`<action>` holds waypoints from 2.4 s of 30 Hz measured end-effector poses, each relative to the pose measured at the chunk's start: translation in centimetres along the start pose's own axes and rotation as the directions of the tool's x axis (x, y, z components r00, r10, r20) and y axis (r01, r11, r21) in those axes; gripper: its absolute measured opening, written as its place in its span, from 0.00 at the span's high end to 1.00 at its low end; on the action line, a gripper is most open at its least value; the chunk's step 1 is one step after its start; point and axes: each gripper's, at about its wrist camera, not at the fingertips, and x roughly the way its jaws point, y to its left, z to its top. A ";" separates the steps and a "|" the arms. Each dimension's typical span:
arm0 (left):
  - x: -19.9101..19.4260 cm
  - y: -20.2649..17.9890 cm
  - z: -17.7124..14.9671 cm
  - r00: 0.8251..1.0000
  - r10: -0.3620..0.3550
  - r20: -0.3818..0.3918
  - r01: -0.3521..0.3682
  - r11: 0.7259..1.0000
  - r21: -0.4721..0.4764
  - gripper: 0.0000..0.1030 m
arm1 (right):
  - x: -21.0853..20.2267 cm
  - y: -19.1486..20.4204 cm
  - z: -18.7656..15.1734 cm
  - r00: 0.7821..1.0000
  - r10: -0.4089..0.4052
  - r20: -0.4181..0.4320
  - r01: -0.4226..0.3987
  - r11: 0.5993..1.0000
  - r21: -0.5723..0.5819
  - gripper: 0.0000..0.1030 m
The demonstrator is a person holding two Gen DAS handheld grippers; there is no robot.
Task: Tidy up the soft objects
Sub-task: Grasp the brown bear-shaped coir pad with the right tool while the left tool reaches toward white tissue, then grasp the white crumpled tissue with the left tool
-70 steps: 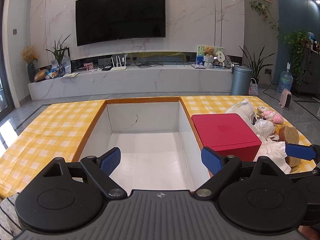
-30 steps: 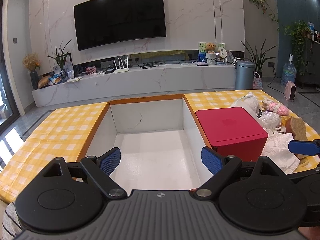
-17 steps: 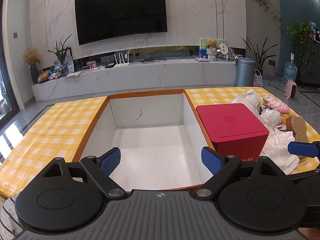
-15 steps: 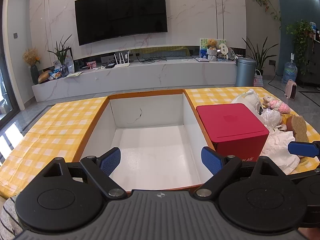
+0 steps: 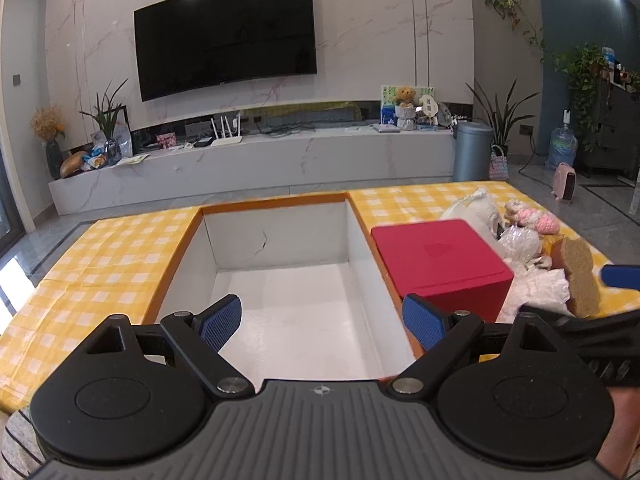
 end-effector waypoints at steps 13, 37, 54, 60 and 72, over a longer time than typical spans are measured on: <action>-0.2 -1.3 3.3 1.000 -0.010 0.020 0.008 0.997 0.082 0.00 | -0.8 -9.0 7.4 0.993 -0.104 0.048 0.099 0.991 0.088 0.02; 3.0 -7.7 4.2 0.974 -0.202 -0.100 0.218 0.957 0.194 0.00 | 14.5 -15.9 0.2 0.924 -0.191 -0.331 0.287 0.919 0.272 0.03; 4.5 -15.6 4.5 0.960 -0.235 -0.153 0.276 0.700 0.659 0.00 | 15.7 -17.6 -0.6 0.923 -0.119 -0.366 0.266 0.885 0.382 0.26; 6.3 -20.6 2.3 0.900 -0.350 -0.259 0.399 0.425 0.812 0.00 | 15.7 -18.3 -0.8 0.927 -0.106 -0.361 0.262 0.870 0.418 0.27; 15.5 -26.7 -2.8 0.822 -0.179 -0.540 0.568 0.212 0.795 0.00 | 15.4 -19.3 -1.3 0.935 -0.082 -0.346 0.249 0.845 0.474 0.27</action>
